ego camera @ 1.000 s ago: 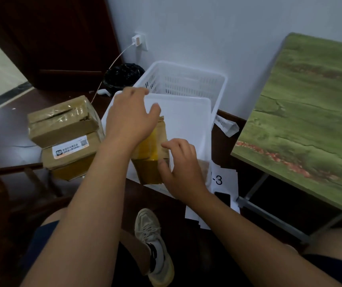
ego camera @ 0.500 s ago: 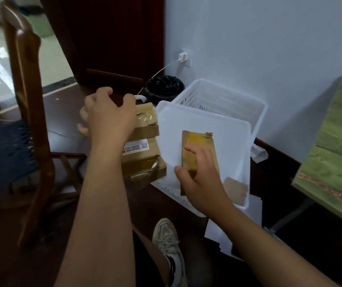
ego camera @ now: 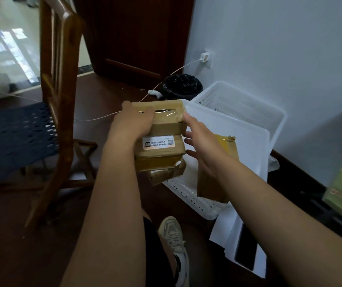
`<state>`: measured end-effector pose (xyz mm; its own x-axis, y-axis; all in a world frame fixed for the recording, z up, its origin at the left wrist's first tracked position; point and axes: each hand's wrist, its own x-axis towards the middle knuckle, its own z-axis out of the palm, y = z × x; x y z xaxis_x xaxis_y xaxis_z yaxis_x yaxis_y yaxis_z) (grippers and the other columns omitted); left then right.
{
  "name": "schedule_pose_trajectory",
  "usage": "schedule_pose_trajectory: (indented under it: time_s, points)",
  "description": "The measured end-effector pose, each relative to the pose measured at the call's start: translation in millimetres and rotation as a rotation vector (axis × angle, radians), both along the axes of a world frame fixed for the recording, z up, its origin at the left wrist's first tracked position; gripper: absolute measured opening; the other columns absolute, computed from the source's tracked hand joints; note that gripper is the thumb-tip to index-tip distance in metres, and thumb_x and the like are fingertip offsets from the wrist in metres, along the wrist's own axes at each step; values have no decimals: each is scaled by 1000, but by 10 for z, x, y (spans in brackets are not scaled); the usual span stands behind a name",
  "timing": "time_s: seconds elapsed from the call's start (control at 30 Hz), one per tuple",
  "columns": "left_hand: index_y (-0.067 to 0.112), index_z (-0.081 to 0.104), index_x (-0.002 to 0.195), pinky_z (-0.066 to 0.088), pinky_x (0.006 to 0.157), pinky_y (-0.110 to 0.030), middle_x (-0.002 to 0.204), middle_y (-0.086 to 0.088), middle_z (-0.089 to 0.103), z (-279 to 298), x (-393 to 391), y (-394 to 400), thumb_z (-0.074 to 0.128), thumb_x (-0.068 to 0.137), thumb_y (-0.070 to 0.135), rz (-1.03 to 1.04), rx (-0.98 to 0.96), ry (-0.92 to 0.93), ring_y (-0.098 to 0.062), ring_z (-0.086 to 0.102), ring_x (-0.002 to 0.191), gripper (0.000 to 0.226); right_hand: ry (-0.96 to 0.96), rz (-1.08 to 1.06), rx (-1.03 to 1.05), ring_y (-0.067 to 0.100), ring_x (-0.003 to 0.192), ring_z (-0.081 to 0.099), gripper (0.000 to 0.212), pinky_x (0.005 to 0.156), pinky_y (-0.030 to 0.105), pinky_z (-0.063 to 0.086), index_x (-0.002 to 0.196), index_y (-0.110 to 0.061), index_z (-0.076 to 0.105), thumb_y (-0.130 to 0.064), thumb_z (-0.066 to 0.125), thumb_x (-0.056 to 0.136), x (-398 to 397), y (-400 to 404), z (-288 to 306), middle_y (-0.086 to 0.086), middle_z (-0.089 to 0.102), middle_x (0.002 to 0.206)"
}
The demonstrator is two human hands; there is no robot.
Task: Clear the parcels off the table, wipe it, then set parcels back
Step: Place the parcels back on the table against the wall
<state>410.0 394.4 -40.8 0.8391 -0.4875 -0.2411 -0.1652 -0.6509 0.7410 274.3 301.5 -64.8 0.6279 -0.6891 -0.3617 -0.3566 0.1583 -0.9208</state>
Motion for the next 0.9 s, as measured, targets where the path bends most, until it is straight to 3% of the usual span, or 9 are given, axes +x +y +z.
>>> schedule_pose_trajectory:
  time_s: [0.1,0.2,0.37,0.57,0.7,0.8,0.9]
  points:
    - [14,33,142,49,96,-52,137,-14,51,22,-18,-10,46,84,55,5,29,-15,-38,52,119,72,-29,3,-26,12,99,62,31,98,42,47,102,-29,57,-55,43,98,73,-7,-2,-7,65,100]
    - [15,34,140,50,94,-52,134,-13,52,40,-44,-34,47,83,55,3,27,-28,-37,53,117,71,-31,-27,-33,18,103,62,40,100,47,49,114,-23,52,-57,48,93,75,-14,-29,-2,63,108]
    - [15,34,141,45,99,-48,136,-13,51,37,-95,-66,48,88,50,14,15,-84,-36,50,121,65,-70,-5,-5,15,99,61,35,100,46,49,115,-23,47,-51,52,95,5,1,-25,-3,61,105]
    - [15,45,135,40,90,-38,133,-9,54,163,-198,-105,48,92,48,47,-63,-196,-33,51,121,54,-136,-34,-30,15,104,60,28,102,45,48,113,-19,49,-40,57,96,-95,-1,26,0,60,110]
    - [20,51,129,42,93,-39,128,-5,57,299,-352,-180,48,89,51,62,-181,-312,-30,53,116,51,-280,-101,-11,10,101,63,22,100,39,49,114,-19,49,-27,59,96,-228,-26,158,-2,65,109]
    - [25,53,125,46,94,-44,121,2,60,437,-519,-263,47,85,56,66,-354,-425,-24,53,112,51,-379,-113,-49,9,101,64,19,88,31,50,112,-23,48,-23,58,96,-418,-56,314,-5,65,111]
    - [27,53,124,48,90,-40,117,7,59,572,-735,-411,49,86,56,17,-503,-472,-17,54,110,49,-464,-156,-120,5,99,65,22,90,30,52,116,-21,47,-18,57,96,-720,-111,506,-10,67,103]
